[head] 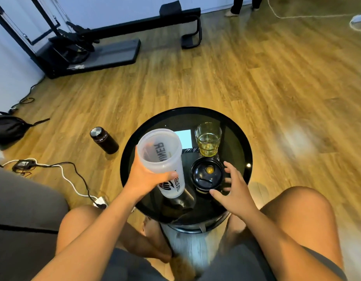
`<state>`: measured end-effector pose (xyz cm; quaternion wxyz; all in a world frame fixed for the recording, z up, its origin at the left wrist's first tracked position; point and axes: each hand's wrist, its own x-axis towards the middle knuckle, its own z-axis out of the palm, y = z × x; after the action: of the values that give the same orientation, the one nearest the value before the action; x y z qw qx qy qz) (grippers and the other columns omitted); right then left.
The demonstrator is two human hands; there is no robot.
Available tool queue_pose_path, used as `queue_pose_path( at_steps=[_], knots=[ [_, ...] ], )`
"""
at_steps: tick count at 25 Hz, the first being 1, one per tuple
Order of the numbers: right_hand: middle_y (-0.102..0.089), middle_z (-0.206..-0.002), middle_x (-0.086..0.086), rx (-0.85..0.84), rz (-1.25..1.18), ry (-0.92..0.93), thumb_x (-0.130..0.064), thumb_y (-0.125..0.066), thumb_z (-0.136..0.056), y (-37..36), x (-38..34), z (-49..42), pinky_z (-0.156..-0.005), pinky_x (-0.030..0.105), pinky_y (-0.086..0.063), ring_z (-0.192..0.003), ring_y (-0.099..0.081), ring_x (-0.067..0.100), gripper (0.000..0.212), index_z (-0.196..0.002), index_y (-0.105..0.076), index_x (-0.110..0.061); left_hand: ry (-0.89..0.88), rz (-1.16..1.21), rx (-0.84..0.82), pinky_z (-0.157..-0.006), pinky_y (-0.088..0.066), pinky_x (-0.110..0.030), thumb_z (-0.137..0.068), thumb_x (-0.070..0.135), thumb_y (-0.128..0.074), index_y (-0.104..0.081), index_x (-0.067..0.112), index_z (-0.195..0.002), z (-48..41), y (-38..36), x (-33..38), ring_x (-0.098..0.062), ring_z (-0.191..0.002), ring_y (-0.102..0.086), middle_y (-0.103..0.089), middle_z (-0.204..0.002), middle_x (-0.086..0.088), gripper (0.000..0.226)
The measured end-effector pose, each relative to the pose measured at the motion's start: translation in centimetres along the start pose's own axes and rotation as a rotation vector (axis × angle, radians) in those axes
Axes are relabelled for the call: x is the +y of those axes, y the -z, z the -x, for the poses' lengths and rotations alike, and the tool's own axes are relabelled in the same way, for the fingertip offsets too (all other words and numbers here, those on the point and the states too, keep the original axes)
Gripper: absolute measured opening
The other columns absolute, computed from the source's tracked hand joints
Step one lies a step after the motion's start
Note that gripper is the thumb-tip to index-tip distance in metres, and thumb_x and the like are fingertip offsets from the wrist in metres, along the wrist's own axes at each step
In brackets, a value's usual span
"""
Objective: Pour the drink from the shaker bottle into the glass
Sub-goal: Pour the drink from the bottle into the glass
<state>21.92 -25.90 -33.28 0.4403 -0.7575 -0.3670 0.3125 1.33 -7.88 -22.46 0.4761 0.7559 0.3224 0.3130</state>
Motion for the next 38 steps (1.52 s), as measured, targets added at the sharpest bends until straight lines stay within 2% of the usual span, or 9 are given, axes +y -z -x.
queue_pose_path(
  at_steps=[5,8,12,14,17,24,27,32,38],
  knots=[
    [-0.048,-0.14,-0.006,0.018,-0.12,-0.121,-0.038,-0.074,-0.086,0.1,0.1,-0.8,-0.063,0.012,-0.047,-0.098,-0.063,0.003,0.079,-0.15,-0.029,-0.036,-0.112,-0.077,0.013,-0.1,-0.048,-0.021,-0.053,0.037,-0.093,-0.052,0.012,-0.137,-1.7,0.0,1.1,-0.011,-0.124,-0.06,-0.063,-0.132,0.002,0.097],
    [-0.054,-0.138,-0.002,0.037,-0.181,-0.195,-0.047,-0.064,-0.091,0.2,-0.2,-2.0,-0.059,0.015,-0.048,-0.079,-0.072,0.01,0.069,-0.15,-0.032,-0.033,-0.174,-0.214,-0.034,-0.104,-0.044,-0.019,-0.05,0.041,-0.094,-0.046,0.012,-0.141,-2.8,0.3,1.2,-0.01,-0.128,-0.056,-0.058,-0.137,0.001,0.107],
    [-0.061,-0.132,0.006,0.028,-0.279,-0.22,-0.048,-0.058,-0.094,-0.6,-0.4,-3.1,-0.049,0.014,-0.051,-0.058,-0.073,0.01,0.057,-0.146,-0.041,-0.034,-0.189,-0.368,-0.084,-0.096,-0.037,-0.003,-0.046,0.049,-0.092,-0.037,0.034,-0.14,-4.2,0.2,0.6,0.011,-0.123,-0.049,-0.048,-0.136,0.027,0.11],
    [-0.061,-0.128,0.008,0.031,-0.305,-0.242,-0.045,-0.054,-0.096,-1.1,-0.5,-3.4,-0.049,0.018,-0.054,-0.055,-0.073,0.011,0.051,-0.145,-0.043,-0.033,-0.193,-0.425,-0.096,-0.097,-0.04,-0.009,-0.046,0.051,-0.093,-0.036,0.042,-0.14,-5.2,0.2,0.4,0.008,-0.123,-0.05,-0.045,-0.131,0.04,0.111],
    [-0.062,-0.121,0.004,0.012,-0.312,-0.265,-0.041,-0.05,-0.1,-1.3,-0.5,-3.8,-0.049,0.02,-0.055,-0.053,-0.073,0.015,0.045,-0.144,-0.045,-0.033,-0.199,-0.496,-0.088,-0.099,-0.046,-0.028,-0.045,0.05,-0.094,-0.036,0.038,-0.141,-6.6,0.3,0.2,-0.004,-0.125,-0.053,-0.042,-0.129,0.043,0.113],
    [-0.062,-0.118,0.006,0.0,-0.278,-0.263,-0.034,-0.049,-0.101,-1.1,0.2,-4.2,-0.073,0.04,-0.064,-0.058,-0.075,0.02,0.039,-0.14,-0.048,-0.035,-0.223,-0.604,-0.153,-0.085,-0.047,-0.023,-0.043,0.05,-0.094,-0.037,0.049,-0.132,-8.9,-0.9,1.6,0.007,-0.113,-0.053,-0.049,-0.122,0.038,0.105],
    [-0.061,-0.12,0.006,0.0,-0.283,-0.263,-0.035,-0.049,-0.101,-1.1,0.2,-4.3,-0.071,0.036,-0.064,-0.057,-0.075,0.02,0.038,-0.138,-0.049,-0.037,-0.222,-0.663,-0.169,-0.084,-0.052,-0.034,-0.042,0.048,-0.092,-0.039,0.046,-0.131,-9.7,-1.6,2.1,0.001,-0.107,-0.056,-0.049,-0.119,0.04,0.104],
    [-0.063,-0.117,0.005,-0.005,-0.297,-0.267,-0.037,-0.05,-0.1,-1.1,0.2,-4.4,-0.071,0.034,-0.064,-0.058,-0.076,0.018,0.038,-0.138,-0.049,-0.037,-0.2,-0.725,-0.156,-0.085,-0.056,-0.05,-0.038,0.049,-0.089,-0.041,0.044,-0.126,-10.6,-2.8,2.6,-0.018,-0.105,-0.06,-0.057,-0.114,0.021,0.1],
    [-0.061,-0.122,0.007,-0.008,-0.302,-0.261,-0.037,-0.05,-0.1,-1.2,0.4,-4.5,-0.065,0.027,-0.062,-0.058,-0.075,0.017,0.037,-0.137,-0.049,-0.039,-0.179,-0.821,-0.172,-0.083,-0.055,-0.053,-0.04,0.047,-0.089,-0.044,0.039,-0.127,-11.0,-3.4,2.8,-0.025,-0.104,-0.06,-0.06,-0.116,0.012,0.099]
  ],
)
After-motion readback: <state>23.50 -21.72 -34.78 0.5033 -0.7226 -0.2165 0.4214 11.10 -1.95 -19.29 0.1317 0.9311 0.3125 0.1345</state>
